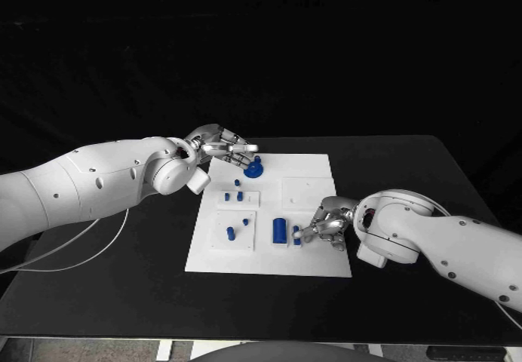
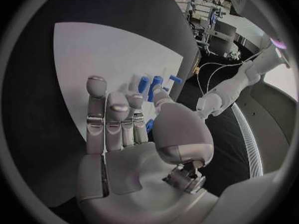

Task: Assemble the parts on the task board

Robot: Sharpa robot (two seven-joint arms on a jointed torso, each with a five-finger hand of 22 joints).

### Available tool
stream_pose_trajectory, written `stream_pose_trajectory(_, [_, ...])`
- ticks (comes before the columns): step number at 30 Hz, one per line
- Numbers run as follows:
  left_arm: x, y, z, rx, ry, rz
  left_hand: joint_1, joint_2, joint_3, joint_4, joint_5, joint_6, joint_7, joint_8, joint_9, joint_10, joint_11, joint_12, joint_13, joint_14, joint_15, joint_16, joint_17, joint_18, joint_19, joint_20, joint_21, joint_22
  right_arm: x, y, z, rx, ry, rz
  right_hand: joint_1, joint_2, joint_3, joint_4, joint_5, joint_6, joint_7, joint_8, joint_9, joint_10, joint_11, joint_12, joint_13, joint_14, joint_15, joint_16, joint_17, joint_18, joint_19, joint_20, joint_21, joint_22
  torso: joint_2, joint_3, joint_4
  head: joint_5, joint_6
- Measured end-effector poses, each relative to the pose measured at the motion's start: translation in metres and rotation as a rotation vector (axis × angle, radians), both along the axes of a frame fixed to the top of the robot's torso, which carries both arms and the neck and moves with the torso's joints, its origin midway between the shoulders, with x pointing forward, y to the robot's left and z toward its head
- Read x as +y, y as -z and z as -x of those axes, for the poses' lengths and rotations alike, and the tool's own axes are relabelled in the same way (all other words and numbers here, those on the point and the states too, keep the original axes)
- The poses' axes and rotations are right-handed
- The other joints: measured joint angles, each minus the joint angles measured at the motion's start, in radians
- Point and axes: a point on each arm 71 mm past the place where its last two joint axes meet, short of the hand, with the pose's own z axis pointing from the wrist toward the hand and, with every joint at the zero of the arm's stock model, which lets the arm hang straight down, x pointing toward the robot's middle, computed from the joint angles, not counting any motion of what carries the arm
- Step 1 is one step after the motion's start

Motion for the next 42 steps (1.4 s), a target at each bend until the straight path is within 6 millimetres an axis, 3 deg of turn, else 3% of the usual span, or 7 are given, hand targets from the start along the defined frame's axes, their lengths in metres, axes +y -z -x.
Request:
stream_pose_trajectory(6, [0.000,0.000,0.000,0.000,0.000,0.000,0.000,0.000,0.000,0.000,0.000,0.000,0.000,0.000,0.000,0.000,0.000,0.000,0.000,0.000,0.000,0.000,0.000,0.000,0.000,0.000,0.000,0.000,0.001,0.002,0.003,0.021,-0.023,0.006,0.013,0.009,-0.020,-0.030,0.000,0.000,0.000,0.000,-0.005,0.000,0.000,-0.004,0.001,0.000,0.000,-0.005,0.000,0.000,0.000,0.000,-0.001,0.000,0.000,-0.0005,-0.0011,0.000,0.000])
stream_pose_trajectory(10, [0.000,0.000,0.000,0.000,0.000,0.000,0.000,0.000,0.000,0.000,0.000,0.000,0.000,0.000,0.000,0.000,0.000,0.000,0.000,0.000,0.000,0.000,0.000,0.000,0.000,0.000,0.000,0.000,0.000,0.003,0.003,0.030,-0.030,0.010,0.011,0.011,-0.020,-0.030,0.000,0.000,0.000,0.000,-0.006,0.000,0.000,-0.004,0.002,0.000,0.000,-0.005,0.002,0.000,0.000,0.000,-0.001,0.000,0.000,-0.0005,-0.0011,-0.002,0.001])
stream_pose_trajectory(15, [0.000,0.000,0.000,0.000,0.000,0.000,0.000,0.000,0.000,0.000,0.000,0.000,0.000,0.000,0.000,0.000,0.000,0.000,0.000,0.000,0.000,0.000,0.000,0.000,0.000,0.000,0.000,0.000,-0.001,0.004,0.003,0.035,-0.031,0.014,0.004,0.035,-0.020,-0.030,0.000,0.000,0.000,0.000,-0.007,0.000,0.000,-0.004,0.002,0.000,0.000,-0.005,0.002,0.000,0.000,0.000,-0.001,0.000,0.000,-0.0006,-0.0004,-0.003,0.002])
stream_pose_trajectory(24, [0.001,0.000,0.000,0.000,0.000,0.000,0.000,0.000,0.000,0.000,0.000,0.000,0.000,0.000,0.000,0.000,0.000,0.000,0.000,0.000,0.000,0.000,0.000,0.000,0.000,0.000,0.000,0.000,0.000,0.005,0.002,0.040,-0.031,0.018,0.028,0.059,0.001,-0.050,0.000,0.000,0.000,0.000,-0.008,0.000,0.000,-0.004,0.003,0.000,0.000,-0.005,0.004,0.000,0.000,0.000,-0.001,0.000,0.000,-0.0006,0.0002,-0.003,0.000])
stream_pose_trajectory(27, [0.000,0.000,0.000,0.000,0.000,0.000,0.000,0.000,0.000,0.000,0.000,0.000,0.000,0.000,0.000,0.000,0.000,0.000,0.000,0.000,0.000,0.000,0.000,0.000,0.000,0.000,0.000,0.000,0.001,0.006,0.000,0.041,-0.029,0.018,0.040,0.081,0.021,-0.056,0.000,0.000,0.000,0.000,-0.010,0.000,0.000,-0.004,0.004,0.000,0.000,-0.005,0.004,0.000,0.000,0.000,-0.001,0.000,0.000,-0.0006,0.0000,-0.003,-0.001])
stream_pose_trajectory(32, [0.000,0.000,0.000,0.000,0.001,0.000,0.000,0.000,0.000,0.000,0.000,0.000,0.000,0.000,0.000,0.000,0.000,0.000,0.000,0.000,0.000,0.000,0.000,0.000,0.000,0.000,0.000,0.000,0.004,0.008,-0.002,0.042,-0.025,0.018,0.051,0.092,0.065,-0.089,0.000,0.000,0.000,0.001,-0.012,0.000,0.000,-0.004,0.005,0.000,0.000,-0.005,0.007,0.000,0.000,0.000,-0.001,0.000,0.000,-0.0006,0.0005,-0.002,-0.002])
stream_pose_trajectory(42, [0.001,0.000,0.000,0.001,0.000,-0.001,0.000,0.000,0.000,0.000,0.000,0.000,0.000,0.000,0.000,0.000,0.000,0.000,0.000,0.000,0.000,0.000,0.000,0.000,0.000,0.000,0.000,0.000,0.009,0.010,-0.006,0.028,-0.015,0.026,0.012,0.078,0.166,-0.140,0.000,0.010,-0.004,0.006,-0.015,0.004,-0.004,-0.004,0.006,0.000,0.000,-0.005,0.010,0.000,0.004,0.003,0.003,0.000,0.001,-0.0004,0.0010,0.000,-0.005])
